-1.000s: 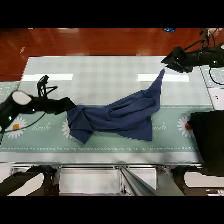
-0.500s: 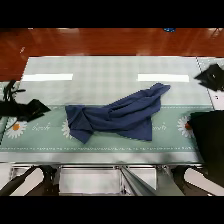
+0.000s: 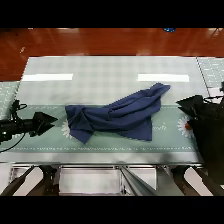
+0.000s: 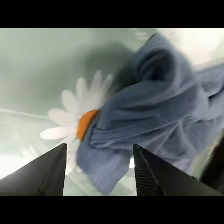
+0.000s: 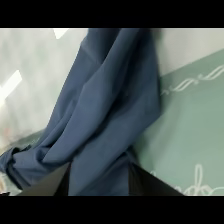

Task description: Fold the shirts.

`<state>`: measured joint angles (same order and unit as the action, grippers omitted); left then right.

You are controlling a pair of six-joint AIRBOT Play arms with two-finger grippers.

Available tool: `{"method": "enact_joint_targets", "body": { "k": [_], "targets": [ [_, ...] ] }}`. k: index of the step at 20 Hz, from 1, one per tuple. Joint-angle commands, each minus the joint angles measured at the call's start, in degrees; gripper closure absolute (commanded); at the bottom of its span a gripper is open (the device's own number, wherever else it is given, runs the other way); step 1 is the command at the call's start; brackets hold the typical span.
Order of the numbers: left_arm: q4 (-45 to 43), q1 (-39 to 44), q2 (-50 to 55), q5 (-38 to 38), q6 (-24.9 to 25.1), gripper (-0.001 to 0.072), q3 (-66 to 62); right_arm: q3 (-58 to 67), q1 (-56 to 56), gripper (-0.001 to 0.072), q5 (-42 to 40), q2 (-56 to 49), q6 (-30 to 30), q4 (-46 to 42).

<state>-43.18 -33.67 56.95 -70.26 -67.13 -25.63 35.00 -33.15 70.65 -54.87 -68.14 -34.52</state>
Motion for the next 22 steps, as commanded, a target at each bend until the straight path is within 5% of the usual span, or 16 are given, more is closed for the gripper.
{"method": "enact_joint_targets", "body": {
  "k": [1,9,13,14,15,16,22],
  "targets": [
    [-4.35,3.67,0.63,1.22,-2.58,0.0199,1.57,-3.3,-0.2,0.0301,0.94,0.76,2.75,4.0],
    [5.29,21.57,8.0,12.59,-2.36,0.02,2.99,-3.3,-0.2,0.0301,1.2,0.76,2.89,3.91],
    [7.91,24.15,8.22,16.9,-2.97,0.0205,2.86,-3.3,-0.24,0.0301,0.85,0.76,2.82,0.52],
    [8.41,24.0,8.22,16.35,-3.21,0.0301,2.86,-3.32,-0.24,0.0301,0.02,0.76,0.94,-5.7],
    [8.55,23.96,8.2,15.45,-2.93,0.0555,2.84,-3.67,-0.24,0.0301,-0.35,0.76,-4.28,-13.79],
    [8.52,24.0,8.2,14.8,-2.03,0.0688,2.84,-4.42,-0.24,0.0301,0.48,0.76,-7.32,-18.73],
    [8.41,23.93,8.07,11.17,1.11,0.0689,2.84,-12.98,-0.2,0.0301,4.33,0.76,-7.48,-19.63]
  ]
}}
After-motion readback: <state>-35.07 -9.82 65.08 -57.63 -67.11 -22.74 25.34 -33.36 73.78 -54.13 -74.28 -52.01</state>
